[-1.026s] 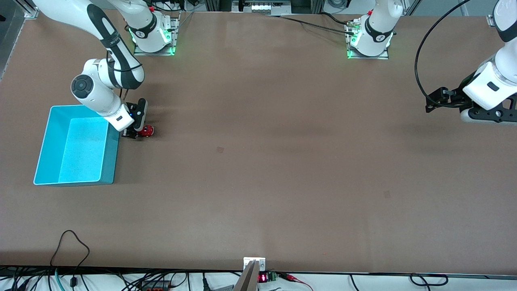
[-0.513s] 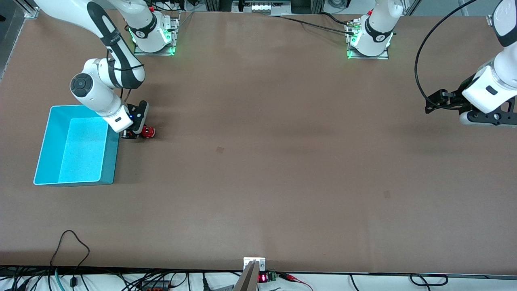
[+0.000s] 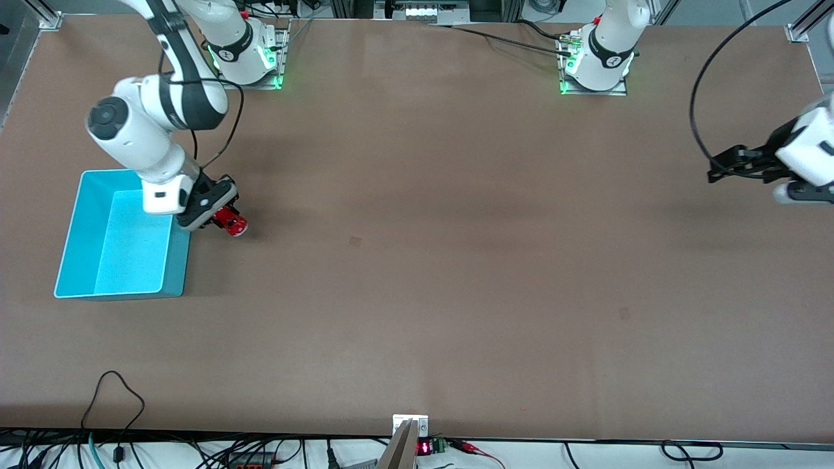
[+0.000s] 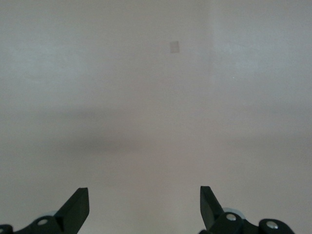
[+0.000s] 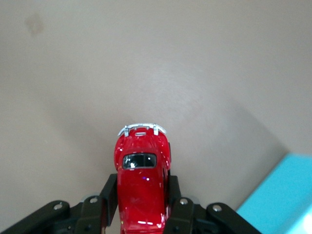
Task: Wind red beetle toy and store in blue box
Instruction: 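Lift the red car with the right gripper over the cyan box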
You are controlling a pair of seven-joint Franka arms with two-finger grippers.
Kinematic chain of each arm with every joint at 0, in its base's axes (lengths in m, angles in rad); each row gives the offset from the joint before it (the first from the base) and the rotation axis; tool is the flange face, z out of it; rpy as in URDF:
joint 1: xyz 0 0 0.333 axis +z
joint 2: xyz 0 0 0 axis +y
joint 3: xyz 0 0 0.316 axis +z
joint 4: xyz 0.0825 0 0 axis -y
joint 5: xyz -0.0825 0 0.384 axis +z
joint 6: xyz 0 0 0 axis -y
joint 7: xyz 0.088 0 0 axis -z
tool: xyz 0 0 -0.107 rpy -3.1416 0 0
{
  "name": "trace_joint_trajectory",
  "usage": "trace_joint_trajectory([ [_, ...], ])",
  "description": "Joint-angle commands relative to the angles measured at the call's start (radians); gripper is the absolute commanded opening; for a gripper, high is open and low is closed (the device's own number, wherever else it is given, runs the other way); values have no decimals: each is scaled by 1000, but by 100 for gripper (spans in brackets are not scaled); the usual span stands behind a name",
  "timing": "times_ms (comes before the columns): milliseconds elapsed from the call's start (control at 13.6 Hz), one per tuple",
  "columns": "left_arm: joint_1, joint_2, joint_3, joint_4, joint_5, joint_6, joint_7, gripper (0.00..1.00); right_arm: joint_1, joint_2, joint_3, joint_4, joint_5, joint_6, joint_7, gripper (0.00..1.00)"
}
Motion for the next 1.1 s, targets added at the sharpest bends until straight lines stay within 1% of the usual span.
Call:
trace_joint_trajectory([
  [0,22,10,-21,51,-13,-40,1,100,-25,-16,-15,85,10,-140,199,0],
  [147,22,9,-20,53,-12,-45,3,100,-31,-16,-85,105,8,-196,302,0],
  [366,25,13,-12,54,-65,-36,3,100,-31,-8,-202,117,1,-228,339,0],
  [513,27,12,-23,79,-71,-43,1,100,-33,21,-271,117,-5,-228,339,0],
  [660,21,10,-28,99,-71,-56,1,100,-34,79,-323,131,-40,-213,340,0],
  [806,14,21,-28,133,-70,-54,1,100,-48,154,-367,154,-57,-161,333,0],
  [1026,13,21,-37,137,-71,-62,4,100,-83,232,-378,156,-59,-92,323,0],
])
